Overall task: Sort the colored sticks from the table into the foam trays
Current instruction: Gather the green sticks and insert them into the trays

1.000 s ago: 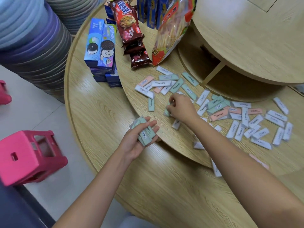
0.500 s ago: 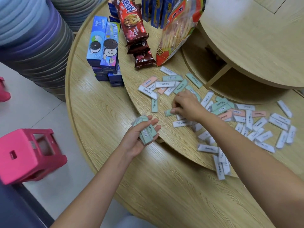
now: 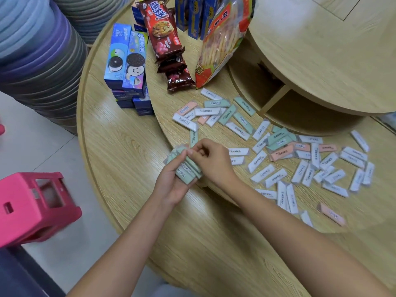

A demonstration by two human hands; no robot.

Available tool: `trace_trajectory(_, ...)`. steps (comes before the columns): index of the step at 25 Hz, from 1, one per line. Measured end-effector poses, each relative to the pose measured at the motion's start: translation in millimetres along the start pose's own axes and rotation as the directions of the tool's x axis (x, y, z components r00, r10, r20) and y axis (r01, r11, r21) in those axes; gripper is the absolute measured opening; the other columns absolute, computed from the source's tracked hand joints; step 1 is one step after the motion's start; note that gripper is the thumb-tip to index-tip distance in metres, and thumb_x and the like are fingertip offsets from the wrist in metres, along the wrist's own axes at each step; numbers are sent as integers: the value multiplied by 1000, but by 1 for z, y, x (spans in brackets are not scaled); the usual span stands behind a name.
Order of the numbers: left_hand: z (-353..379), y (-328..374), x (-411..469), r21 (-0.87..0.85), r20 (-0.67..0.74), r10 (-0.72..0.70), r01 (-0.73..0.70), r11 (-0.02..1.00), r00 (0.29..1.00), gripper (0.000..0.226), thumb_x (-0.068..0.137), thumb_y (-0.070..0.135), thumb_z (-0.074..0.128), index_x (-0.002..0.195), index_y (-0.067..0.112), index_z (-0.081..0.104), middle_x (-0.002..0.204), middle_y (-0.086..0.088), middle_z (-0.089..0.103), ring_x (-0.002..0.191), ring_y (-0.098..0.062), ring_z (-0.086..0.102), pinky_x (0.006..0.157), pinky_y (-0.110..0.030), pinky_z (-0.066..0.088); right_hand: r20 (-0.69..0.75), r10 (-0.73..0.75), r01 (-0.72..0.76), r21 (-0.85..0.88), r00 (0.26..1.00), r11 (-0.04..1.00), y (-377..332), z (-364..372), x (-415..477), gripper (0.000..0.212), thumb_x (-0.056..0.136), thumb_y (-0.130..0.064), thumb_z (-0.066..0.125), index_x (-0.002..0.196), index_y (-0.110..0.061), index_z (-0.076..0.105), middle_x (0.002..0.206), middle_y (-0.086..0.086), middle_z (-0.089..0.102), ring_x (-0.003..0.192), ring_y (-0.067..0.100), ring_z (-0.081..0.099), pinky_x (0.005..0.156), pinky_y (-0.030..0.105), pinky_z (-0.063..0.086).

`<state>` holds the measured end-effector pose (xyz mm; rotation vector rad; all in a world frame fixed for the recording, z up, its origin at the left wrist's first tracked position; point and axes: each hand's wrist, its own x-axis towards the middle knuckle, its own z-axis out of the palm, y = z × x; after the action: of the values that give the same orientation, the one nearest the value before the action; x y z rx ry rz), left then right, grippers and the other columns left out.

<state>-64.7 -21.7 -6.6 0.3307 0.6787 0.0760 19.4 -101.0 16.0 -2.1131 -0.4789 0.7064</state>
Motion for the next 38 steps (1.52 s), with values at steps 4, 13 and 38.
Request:
trace_trajectory(4, -8, 0, -2, -27, -50, -7, 6, 1000, 999, 25, 89, 16, 54, 113, 18, 58, 100, -4, 72, 95, -18, 68, 82, -39, 56, -31, -35, 31, -94, 999, 995, 1, 0, 7, 20, 91, -29, 59, 82, -12, 66, 69, -4, 63, 64, 9, 56, 62, 27, 44)
trace_trajectory(13, -21, 14, -2, 44, -124, 13, -8, 999, 992, 16, 88, 17, 59, 103, 19, 62, 91, -2, 72, 84, -18, 70, 71, -38, 59, -128, 151, -197, -560, 980, 805, -11, 10, 63, 24, 82, -30, 64, 93, -10, 55, 84, 3, 54, 79, 22, 53, 58, 28, 36)
trace_trajectory(38, 28, -11, 17, 86, -59, -93, 98, 992, 994, 22, 80, 17, 65, 101, 19, 63, 85, 1, 70, 78, -12, 68, 89, -39, 48, -120, 40, -59, -160, 992, 985, 0, -77, 29, 8, 89, -16, 57, 92, -17, 64, 86, -4, 63, 73, 9, 58, 62, 20, 46)
